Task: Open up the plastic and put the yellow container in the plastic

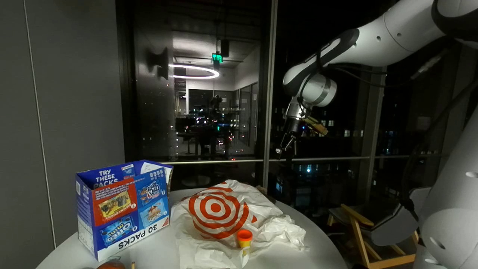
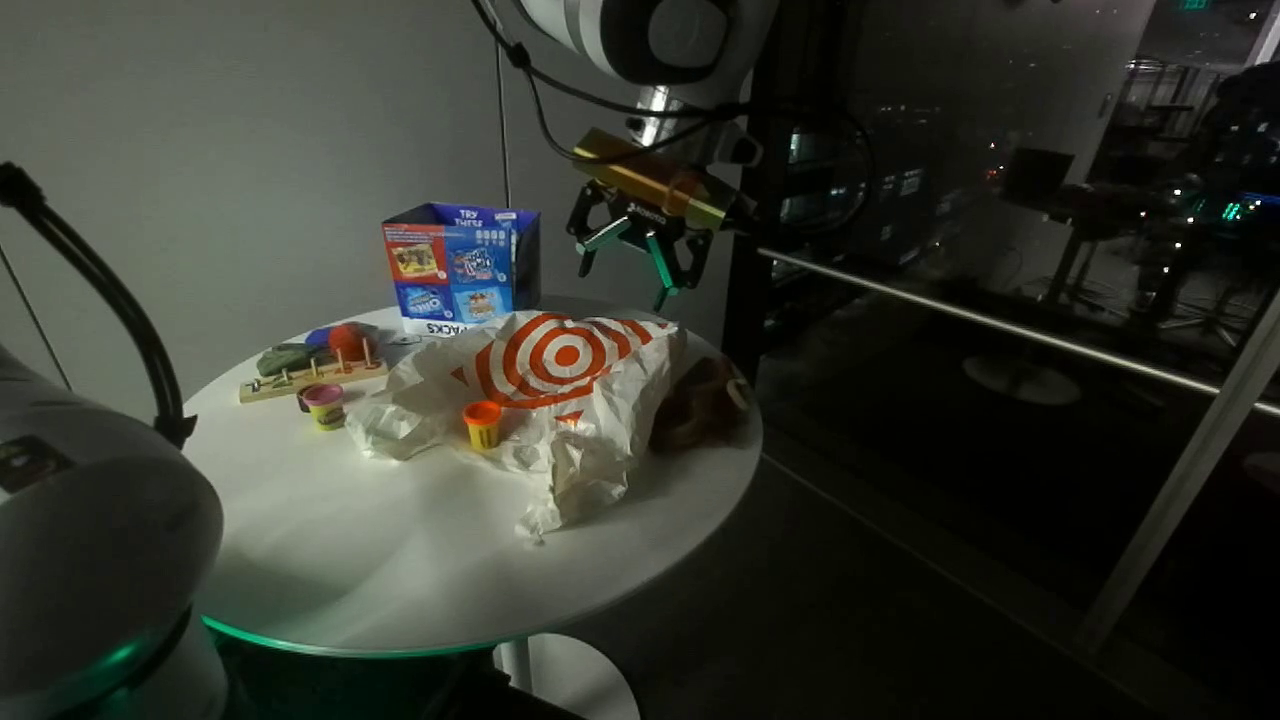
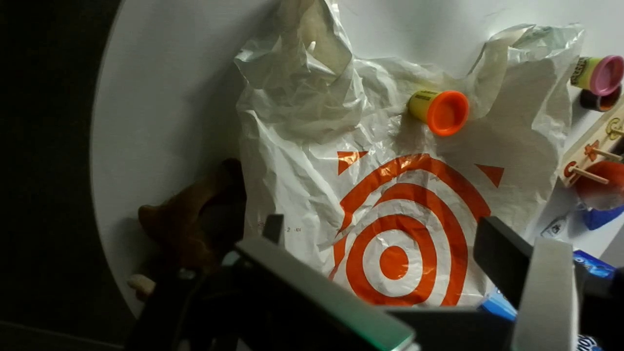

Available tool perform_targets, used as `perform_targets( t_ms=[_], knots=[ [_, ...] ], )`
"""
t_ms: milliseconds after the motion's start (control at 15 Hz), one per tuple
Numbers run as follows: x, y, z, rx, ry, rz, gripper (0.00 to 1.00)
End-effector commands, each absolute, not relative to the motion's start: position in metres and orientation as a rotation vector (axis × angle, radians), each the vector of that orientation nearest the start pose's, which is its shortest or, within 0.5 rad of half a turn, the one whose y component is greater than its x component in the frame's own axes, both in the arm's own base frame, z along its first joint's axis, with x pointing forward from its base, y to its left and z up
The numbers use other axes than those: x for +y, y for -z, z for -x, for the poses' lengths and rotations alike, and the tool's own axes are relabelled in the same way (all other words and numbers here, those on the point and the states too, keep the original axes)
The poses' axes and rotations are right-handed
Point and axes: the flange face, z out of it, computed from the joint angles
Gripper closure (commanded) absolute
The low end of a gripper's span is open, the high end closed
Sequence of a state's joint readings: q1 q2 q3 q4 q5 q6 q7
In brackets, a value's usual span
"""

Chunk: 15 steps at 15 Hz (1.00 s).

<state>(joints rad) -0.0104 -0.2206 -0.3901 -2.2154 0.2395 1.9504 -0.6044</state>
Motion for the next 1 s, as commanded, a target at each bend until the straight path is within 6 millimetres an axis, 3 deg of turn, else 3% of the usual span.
perform_targets(
  t_ms=[0,133,467,600,933],
  knots=[
    [-0.175,-0.450,-0.444,-0.138,0.123,2.805,0.00],
    [-0.165,-0.432,-0.438,-0.043,0.072,2.733,0.00],
    [-0.150,-0.412,-0.430,0.286,-0.030,2.615,0.00],
    [-0.123,-0.403,-0.423,0.431,-0.076,2.594,0.00],
    [-0.065,-0.345,-0.413,0.598,-0.399,2.430,0.00]
  ],
)
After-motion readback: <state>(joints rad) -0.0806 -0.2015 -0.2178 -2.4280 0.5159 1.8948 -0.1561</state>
